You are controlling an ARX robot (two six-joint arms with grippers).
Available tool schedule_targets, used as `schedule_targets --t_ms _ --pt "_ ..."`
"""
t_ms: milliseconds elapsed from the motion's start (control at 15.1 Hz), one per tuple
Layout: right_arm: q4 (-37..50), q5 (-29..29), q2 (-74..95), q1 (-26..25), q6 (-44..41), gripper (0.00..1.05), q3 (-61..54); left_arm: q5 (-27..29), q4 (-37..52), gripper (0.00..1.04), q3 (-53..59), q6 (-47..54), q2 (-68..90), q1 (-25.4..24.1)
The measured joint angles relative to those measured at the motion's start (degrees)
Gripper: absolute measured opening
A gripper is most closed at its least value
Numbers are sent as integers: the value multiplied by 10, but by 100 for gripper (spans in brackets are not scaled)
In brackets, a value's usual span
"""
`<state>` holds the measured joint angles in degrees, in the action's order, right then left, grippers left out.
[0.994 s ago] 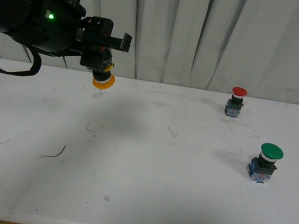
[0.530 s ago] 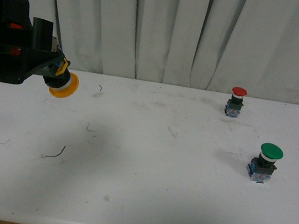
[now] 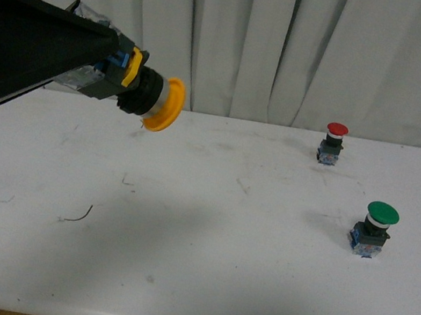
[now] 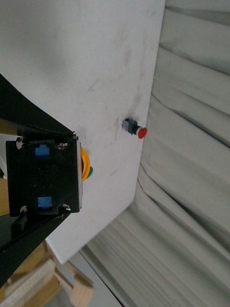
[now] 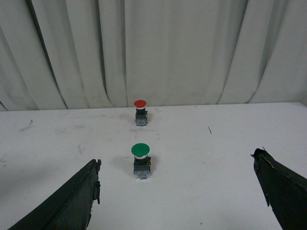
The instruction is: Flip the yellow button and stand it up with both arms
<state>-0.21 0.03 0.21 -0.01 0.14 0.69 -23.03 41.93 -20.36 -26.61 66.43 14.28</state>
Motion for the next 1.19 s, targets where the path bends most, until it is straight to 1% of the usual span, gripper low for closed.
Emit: schedule_targets --t_ms 133,265,331,464,530,729,862,1193 --pt "0 0 0 0 0 98 0 -49 151 36 26 -81 60 -12" --pt "0 0 0 0 0 98 0 -73 292 36 33 -138 120 -21" --pt "0 0 0 0 0 98 0 -77 319 36 33 -164 143 -26" --pt "0 0 0 0 0 98 0 -76 312 36 33 -200 172 -24" --pt "0 0 0 0 0 98 0 -75 316 36 33 -207 167 -14" --pt "0 0 0 0 0 98 0 -73 316 36 33 -210 154 17" --pt "0 0 0 0 0 98 0 -61 316 36 33 -210 155 26" --pt "0 0 0 0 0 98 0 -58 316 36 31 -210 150 35"
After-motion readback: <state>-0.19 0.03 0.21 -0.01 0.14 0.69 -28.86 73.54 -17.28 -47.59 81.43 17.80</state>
